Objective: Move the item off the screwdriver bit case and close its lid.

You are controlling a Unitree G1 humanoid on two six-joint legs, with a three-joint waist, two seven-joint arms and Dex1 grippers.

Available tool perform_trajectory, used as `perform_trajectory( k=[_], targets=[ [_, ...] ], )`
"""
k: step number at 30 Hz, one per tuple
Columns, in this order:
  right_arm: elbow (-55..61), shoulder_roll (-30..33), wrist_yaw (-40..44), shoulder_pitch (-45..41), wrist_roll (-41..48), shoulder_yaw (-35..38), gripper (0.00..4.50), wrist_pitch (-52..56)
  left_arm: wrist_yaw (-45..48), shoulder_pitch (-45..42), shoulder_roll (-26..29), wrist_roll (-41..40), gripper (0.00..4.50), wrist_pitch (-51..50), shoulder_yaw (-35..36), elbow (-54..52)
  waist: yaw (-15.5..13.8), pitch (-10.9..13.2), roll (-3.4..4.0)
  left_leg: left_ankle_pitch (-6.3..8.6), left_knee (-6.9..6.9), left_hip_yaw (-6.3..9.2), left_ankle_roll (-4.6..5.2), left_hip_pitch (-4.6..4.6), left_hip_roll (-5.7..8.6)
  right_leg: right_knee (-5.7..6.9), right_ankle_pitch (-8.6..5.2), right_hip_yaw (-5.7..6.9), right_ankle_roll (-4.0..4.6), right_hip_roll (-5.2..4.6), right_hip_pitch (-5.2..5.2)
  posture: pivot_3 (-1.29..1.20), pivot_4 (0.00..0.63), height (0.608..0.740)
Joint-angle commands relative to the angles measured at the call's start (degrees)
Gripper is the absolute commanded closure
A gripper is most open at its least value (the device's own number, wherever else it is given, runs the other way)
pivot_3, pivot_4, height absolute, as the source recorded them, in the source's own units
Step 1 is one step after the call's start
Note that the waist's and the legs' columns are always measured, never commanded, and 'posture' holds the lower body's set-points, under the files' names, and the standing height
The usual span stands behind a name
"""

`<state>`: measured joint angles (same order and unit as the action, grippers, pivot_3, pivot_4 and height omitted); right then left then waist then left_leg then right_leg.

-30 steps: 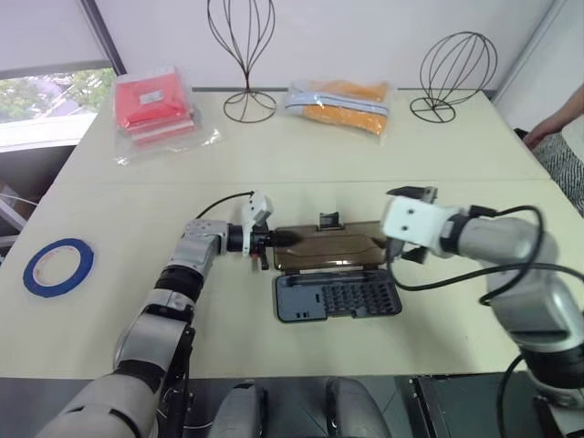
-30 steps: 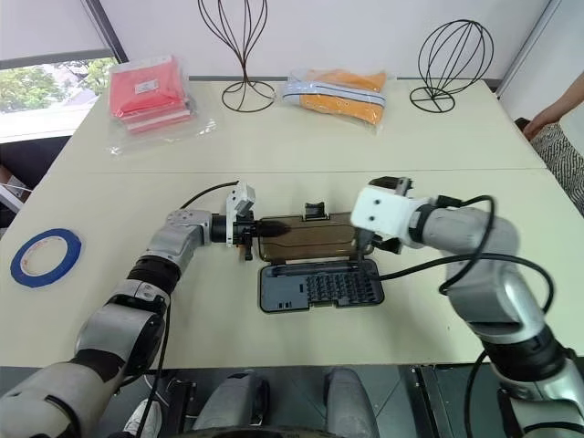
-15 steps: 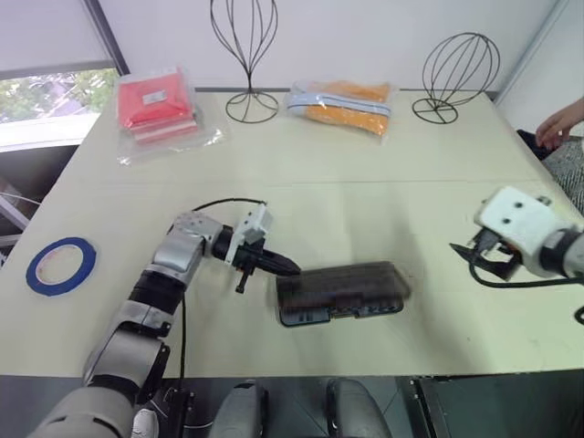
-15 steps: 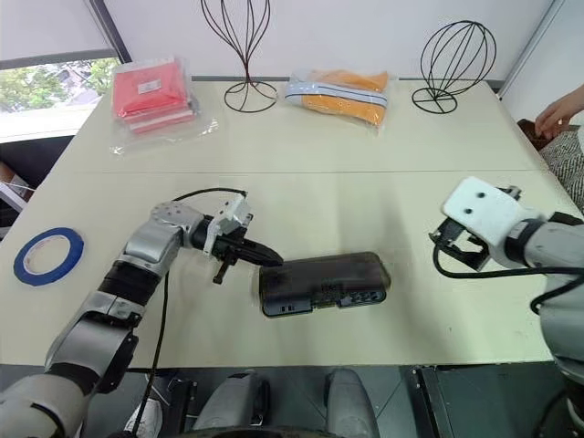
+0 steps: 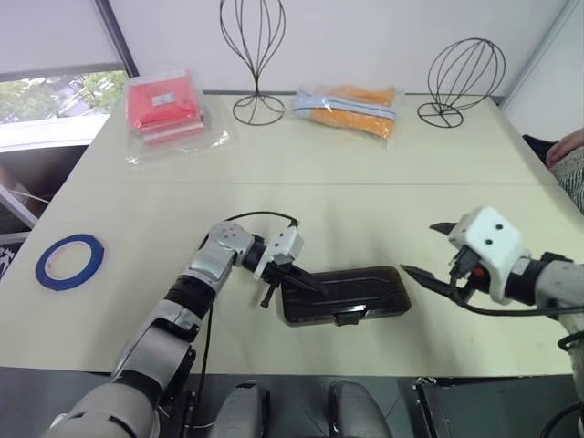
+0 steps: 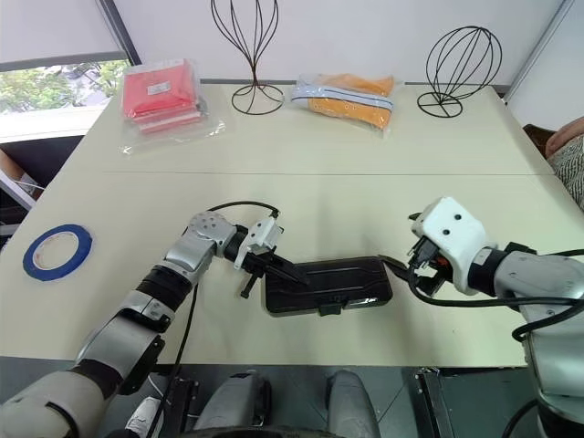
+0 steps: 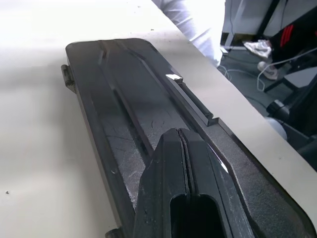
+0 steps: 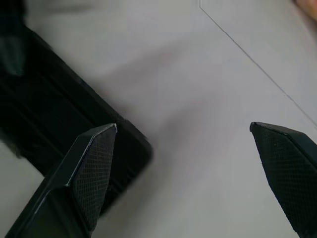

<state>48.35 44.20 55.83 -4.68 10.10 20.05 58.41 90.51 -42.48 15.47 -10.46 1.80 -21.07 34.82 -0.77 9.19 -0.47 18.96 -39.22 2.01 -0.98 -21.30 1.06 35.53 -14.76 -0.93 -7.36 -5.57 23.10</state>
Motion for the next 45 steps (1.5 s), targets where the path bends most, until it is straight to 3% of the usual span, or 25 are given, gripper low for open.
perform_trajectory(
  k=[1, 2, 5, 12, 17, 24, 31, 45],
  targets=[
    [2.98, -0.77, -0.98, -1.58, 5.52, -1.16, 0.02, 0.16, -0.83, 1.45, 1.36, 4.94, 4.50, -0.72, -2.97, 2.93, 0.05, -0.01, 0.01, 0.00, 0.00, 0.00, 0.00, 0.00, 0.00, 0.00, 0.00, 0.00, 0.00, 0.00, 0.00, 0.00, 0.150, 0.740],
    [3.33, -0.66, -0.86, -1.58, 6.99, -1.75, 0.02, 0.27, -1.02, 1.01, 1.44, 4.86, 4.50, -0.87, -2.73, 3.12, 0.04, -0.01, 0.01, 0.00, 0.00, 0.01, 0.00, 0.00, 0.00, 0.00, 0.00, -0.01, 0.00, 0.00, 0.00, 0.00, 0.150, 0.740],
    [3.94, 0.46, -0.82, -0.79, 10.30, -2.20, 0.79, 0.41, -1.66, 0.21, 1.41, 4.73, 4.50, -0.97, -2.32, 3.56, 0.01, -0.01, 0.00, 0.00, 0.00, 0.03, 0.00, 0.00, 0.00, 0.00, 0.00, 0.01, 0.00, 0.00, 0.00, 0.00, 0.150, 0.740],
    [7.33, 0.41, -2.46, 1.19, 19.69, -1.28, 4.45, 2.93, -2.26, 0.21, 1.70, 3.42, 4.50, -3.15, -1.19, 2.39, 0.04, 0.00, 0.00, 0.00, 0.00, 0.04, 0.01, 0.00, 0.00, 0.01, 0.00, 0.01, -0.01, 0.00, 0.00, 0.00, 0.150, 0.740],
    [7.85, 1.67, -4.06, 5.50, 21.44, -5.38, 4.49, 0.58, -3.62, -1.08, 1.17, 2.56, 4.50, -4.48, 0.56, 3.01, 0.04, -0.01, -0.01, 0.00, 0.00, 0.03, 0.01, 0.00, 0.00, 0.01, 0.00, 0.01, -0.01, 0.00, -0.01, 0.00, 0.150, 0.740],
    [0.50, -0.50, -6.72, 15.80, 17.11, -14.16, 4.49, -10.07, -6.02, -8.25, 0.13, 0.92, 4.50, -6.33, 4.43, 7.91, 0.30, 0.03, -0.10, 0.00, -0.01, -0.06, 0.03, -0.05, 0.01, 0.02, 0.01, 0.00, -0.04, 0.02, 0.09, 0.00, 0.150, 0.740],
    [-1.71, -2.02, -10.59, 16.56, 15.40, -19.41, 4.49, -14.21, -6.23, -11.62, -1.69, 0.95, 4.50, -5.98, 5.52, 10.70, 0.11, 0.06, -0.13, 0.00, 0.02, -0.13, 0.03, -0.18, 0.01, 0.00, 0.00, 0.03, -0.06, 0.02, 0.22, 0.00, 0.150, 0.740],
    [-8.48, -2.18, -15.57, 14.63, 9.63, -24.38, 4.49, -18.90, -8.42, -10.20, -7.41, 6.35, 4.50, -0.17, 2.95, 14.70, 0.09, 0.07, -0.14, 0.00, 0.01, -0.14, 0.03, -0.18, 0.02, 0.01, 0.00, 0.03, -0.06, 0.02, 0.22, 0.00, 0.150, 0.740]
  ],
)
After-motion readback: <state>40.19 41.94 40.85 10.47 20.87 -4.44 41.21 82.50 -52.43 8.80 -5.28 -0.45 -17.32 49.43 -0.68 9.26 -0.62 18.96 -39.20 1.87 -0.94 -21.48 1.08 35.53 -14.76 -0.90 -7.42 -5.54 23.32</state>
